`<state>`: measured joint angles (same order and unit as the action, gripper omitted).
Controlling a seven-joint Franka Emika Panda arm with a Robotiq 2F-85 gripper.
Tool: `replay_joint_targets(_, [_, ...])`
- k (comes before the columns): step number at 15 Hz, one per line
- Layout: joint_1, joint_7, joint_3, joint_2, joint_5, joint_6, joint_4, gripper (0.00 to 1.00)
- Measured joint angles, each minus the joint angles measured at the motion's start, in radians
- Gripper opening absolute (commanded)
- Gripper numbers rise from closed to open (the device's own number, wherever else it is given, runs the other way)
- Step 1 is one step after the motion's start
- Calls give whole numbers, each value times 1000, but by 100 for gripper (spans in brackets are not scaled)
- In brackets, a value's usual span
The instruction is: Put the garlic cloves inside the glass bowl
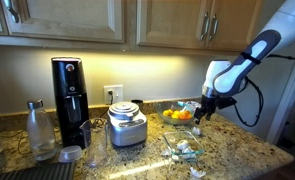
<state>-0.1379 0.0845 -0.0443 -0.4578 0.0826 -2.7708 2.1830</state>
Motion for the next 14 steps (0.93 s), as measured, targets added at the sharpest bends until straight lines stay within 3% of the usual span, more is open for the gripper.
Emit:
replay_joint_targets(5, [12,0,18,-84,-5,-97,-27,100])
replay_joint_targets(14, [-46,19,106,-222,-4,-175,-143,96])
